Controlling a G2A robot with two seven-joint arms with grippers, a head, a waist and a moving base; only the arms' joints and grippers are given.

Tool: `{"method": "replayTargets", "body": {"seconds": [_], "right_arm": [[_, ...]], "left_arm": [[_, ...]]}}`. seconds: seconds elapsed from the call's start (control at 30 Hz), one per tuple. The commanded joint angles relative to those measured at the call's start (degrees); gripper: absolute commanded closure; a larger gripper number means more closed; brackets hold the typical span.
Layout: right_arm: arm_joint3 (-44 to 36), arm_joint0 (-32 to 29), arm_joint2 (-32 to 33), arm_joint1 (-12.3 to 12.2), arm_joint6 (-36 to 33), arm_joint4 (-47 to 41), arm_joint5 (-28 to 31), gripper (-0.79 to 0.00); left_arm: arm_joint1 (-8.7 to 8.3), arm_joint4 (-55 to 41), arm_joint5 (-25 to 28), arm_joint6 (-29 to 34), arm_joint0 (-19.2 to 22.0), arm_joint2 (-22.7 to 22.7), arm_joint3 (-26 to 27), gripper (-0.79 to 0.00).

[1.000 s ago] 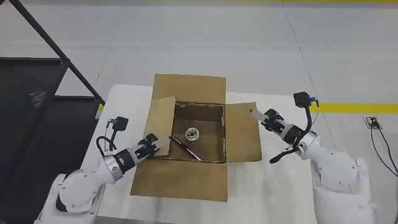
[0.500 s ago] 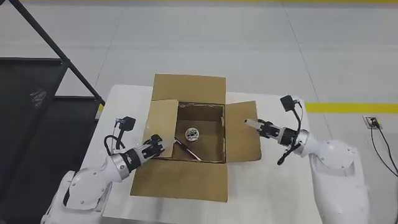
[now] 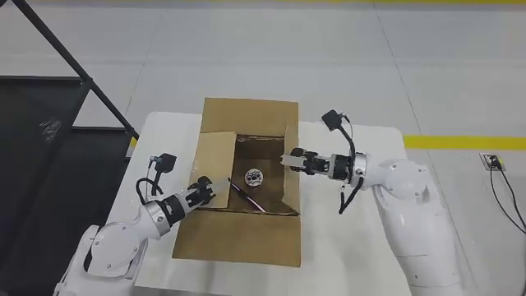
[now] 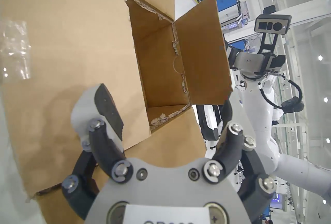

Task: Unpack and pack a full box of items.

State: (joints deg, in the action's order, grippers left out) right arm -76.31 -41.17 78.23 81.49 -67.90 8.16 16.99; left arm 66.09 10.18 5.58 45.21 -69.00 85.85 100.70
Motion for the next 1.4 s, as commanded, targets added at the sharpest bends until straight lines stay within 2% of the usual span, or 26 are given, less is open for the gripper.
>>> {"method": "replayTargets", "body": {"seconds": [0.0, 0.3, 0.67, 0.8, 0.93, 1.0, 1.2, 1.37], "right_arm": [[1.8, 1.8, -3.4, 0.3, 1.8, 2.4, -0.5, -0.785], [8.7, 6.7, -12.9, 1.5, 8.9, 10.9, -1.7, -0.785], [11.4, 7.9, -16.5, 1.7, 11.9, 14.1, -4.0, -0.785], [9.9, 7.4, -15.9, 1.4, 12.8, 13.1, -3.2, -0.785], [7.0, 6.5, -14.7, 0.9, 14.1, 12.8, -2.7, -0.785], [5.4, 5.9, -14.0, 0.7, 15.1, 12.7, -2.3, -0.785], [2.4, 5.6, -14.1, 0.4, 14.9, 15.0, -4.3, -0.785], [2.4, 5.6, -14.1, 0.4, 14.9, 15.0, -4.3, -0.785]], "left_arm": [[-0.08, 0.0, -0.2, -0.1, 0.1, 0.0, -0.3, -0.785], [-0.34, -1.0, -1.3, -1.0, 0.7, -0.2, -2.2, -0.785], [-0.69, -2.8, -1.0, -1.3, 0.9, -0.1, -3.1, -0.785], [-1.04, -5.0, -0.2, -1.5, 0.1, 2.5, -1.4, -0.785], [-1.69, -8.0, 0.6, -0.3, -1.6, 7.7, 0.5, -0.785], [-2.10, -10.1, 1.0, 1.5, -2.8, 10.8, 0.6, -0.785], [-3.80, -15.9, 1.8, 14.6, -6.7, 20.5, -2.2, -0.785], [-5.21, -19.2, 1.1, 27.8, -8.0, 24.2, -6.7, -0.785]]}}
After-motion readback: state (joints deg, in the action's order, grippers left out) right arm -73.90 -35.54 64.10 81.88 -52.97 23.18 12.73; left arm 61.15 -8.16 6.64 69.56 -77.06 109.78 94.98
